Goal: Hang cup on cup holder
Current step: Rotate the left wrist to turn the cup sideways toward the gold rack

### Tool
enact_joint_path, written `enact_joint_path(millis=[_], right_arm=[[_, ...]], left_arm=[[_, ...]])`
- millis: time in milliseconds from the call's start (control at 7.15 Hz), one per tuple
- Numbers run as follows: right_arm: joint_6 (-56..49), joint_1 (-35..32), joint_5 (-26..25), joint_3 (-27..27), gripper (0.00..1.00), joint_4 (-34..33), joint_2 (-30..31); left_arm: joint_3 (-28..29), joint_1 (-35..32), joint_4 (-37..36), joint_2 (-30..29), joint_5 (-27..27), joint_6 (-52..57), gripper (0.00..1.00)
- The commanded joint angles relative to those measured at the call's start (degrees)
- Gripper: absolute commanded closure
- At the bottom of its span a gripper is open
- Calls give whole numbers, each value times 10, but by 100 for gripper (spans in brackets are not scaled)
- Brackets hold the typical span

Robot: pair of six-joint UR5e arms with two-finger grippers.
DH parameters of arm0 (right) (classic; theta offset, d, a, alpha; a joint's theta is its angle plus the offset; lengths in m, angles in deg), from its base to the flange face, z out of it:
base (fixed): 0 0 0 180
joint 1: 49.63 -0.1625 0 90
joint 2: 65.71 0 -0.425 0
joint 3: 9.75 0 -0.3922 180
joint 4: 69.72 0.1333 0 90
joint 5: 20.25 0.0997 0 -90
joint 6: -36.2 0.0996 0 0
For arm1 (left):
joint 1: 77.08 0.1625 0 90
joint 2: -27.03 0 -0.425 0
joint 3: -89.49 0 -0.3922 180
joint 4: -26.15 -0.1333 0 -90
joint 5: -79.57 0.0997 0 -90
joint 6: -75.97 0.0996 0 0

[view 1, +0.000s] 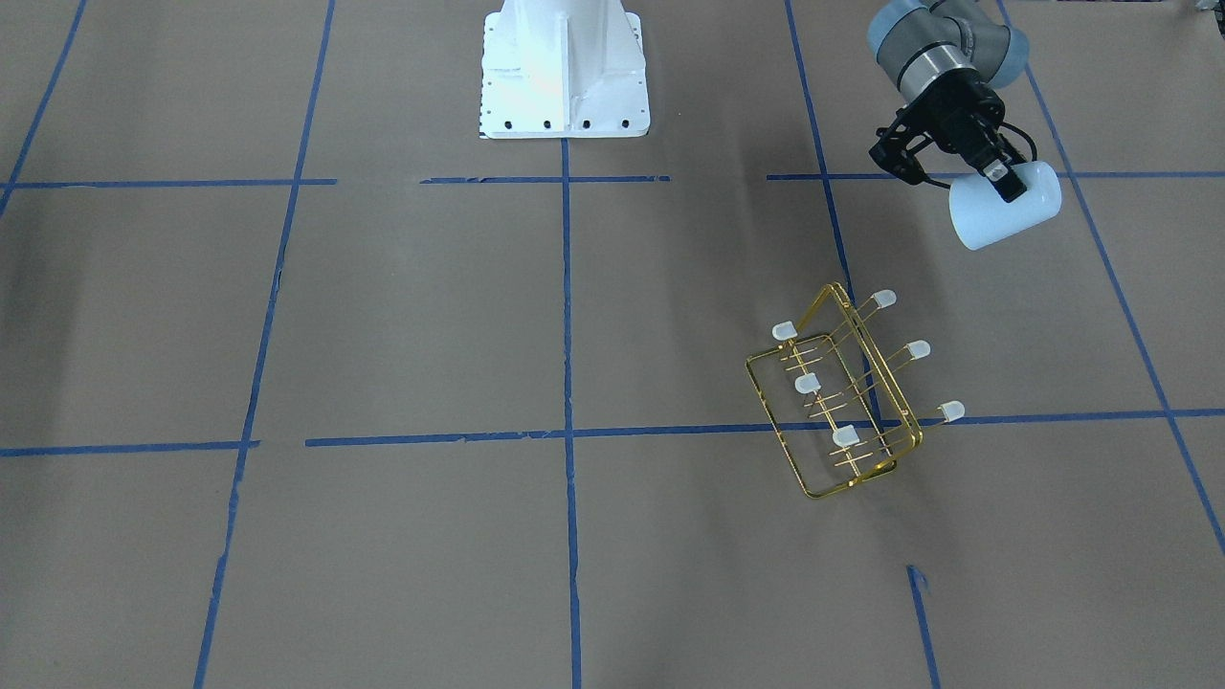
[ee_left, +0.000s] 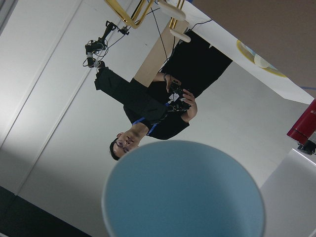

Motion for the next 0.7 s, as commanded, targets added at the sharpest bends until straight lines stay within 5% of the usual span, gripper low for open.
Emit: enact_joint_path(millis=[0, 559], right_arm=[[0, 0, 0, 0, 0, 0, 0], [0, 0, 0, 0, 0, 0, 0]], left_arm=[[20, 1, -1, -28, 13, 1, 100], [54, 1, -2, -88, 11, 0, 100]])
